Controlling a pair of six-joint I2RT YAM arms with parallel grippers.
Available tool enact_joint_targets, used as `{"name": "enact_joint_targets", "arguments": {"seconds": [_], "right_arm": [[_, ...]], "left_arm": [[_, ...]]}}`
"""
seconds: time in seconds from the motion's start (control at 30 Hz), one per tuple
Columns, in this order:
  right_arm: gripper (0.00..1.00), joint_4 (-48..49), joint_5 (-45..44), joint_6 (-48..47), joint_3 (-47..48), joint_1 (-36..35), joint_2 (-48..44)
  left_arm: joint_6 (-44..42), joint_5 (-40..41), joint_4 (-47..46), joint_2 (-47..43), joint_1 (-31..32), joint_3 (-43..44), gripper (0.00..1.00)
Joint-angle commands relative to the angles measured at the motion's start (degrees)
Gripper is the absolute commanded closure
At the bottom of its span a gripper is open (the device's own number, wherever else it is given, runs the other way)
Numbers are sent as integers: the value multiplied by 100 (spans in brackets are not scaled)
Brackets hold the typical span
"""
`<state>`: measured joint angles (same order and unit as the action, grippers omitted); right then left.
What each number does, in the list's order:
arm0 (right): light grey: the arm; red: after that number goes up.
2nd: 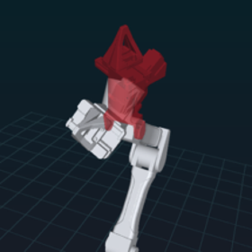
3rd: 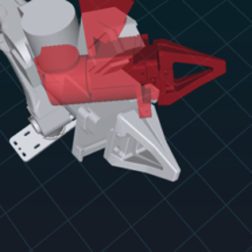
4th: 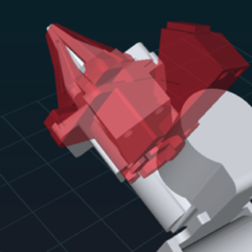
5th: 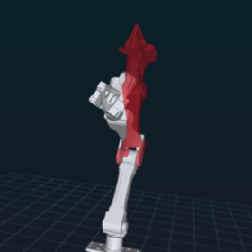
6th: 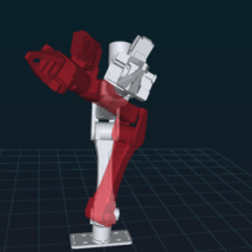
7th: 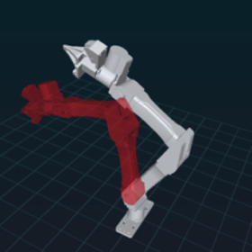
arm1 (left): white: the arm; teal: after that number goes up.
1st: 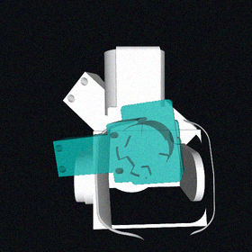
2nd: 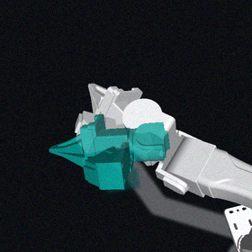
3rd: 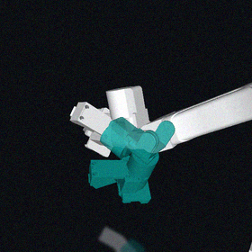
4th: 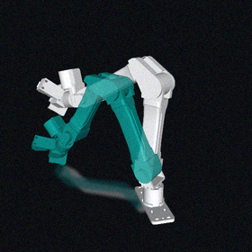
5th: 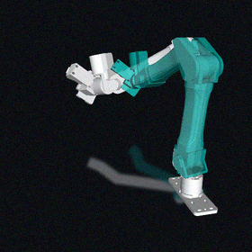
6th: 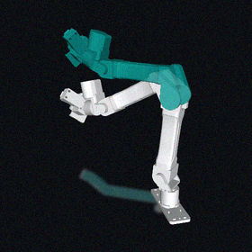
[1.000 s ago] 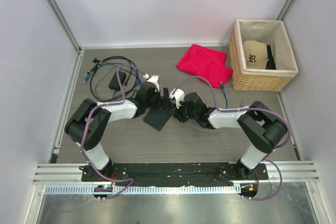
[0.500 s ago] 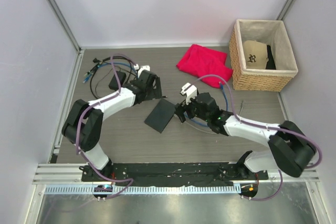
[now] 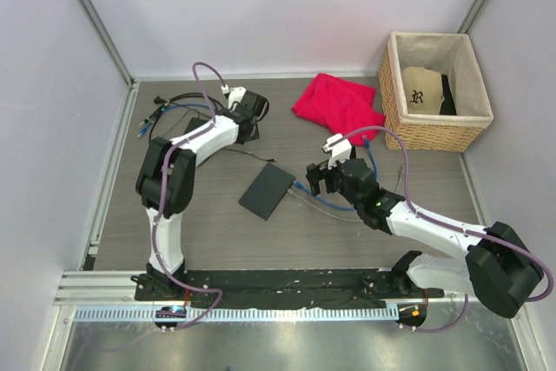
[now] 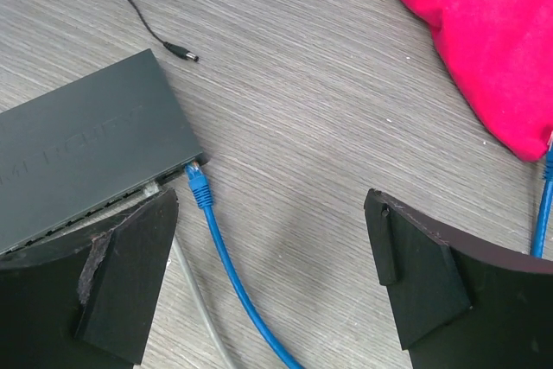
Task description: Insert the plug into the switch port
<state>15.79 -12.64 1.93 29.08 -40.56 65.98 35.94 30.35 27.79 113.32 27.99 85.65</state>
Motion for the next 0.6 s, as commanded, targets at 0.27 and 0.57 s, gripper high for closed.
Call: {"name": "enact_joint_targets", "arguments": {"seconds": [0.27, 0.57], "right_arm": [[2, 337, -107, 114, -25, 21, 56], [2, 363, -63, 97, -16, 39, 126]], "left_arm": [[132, -125, 262, 1016, -408, 664, 52], [106, -486, 385, 1263, -478, 989, 72]]}}
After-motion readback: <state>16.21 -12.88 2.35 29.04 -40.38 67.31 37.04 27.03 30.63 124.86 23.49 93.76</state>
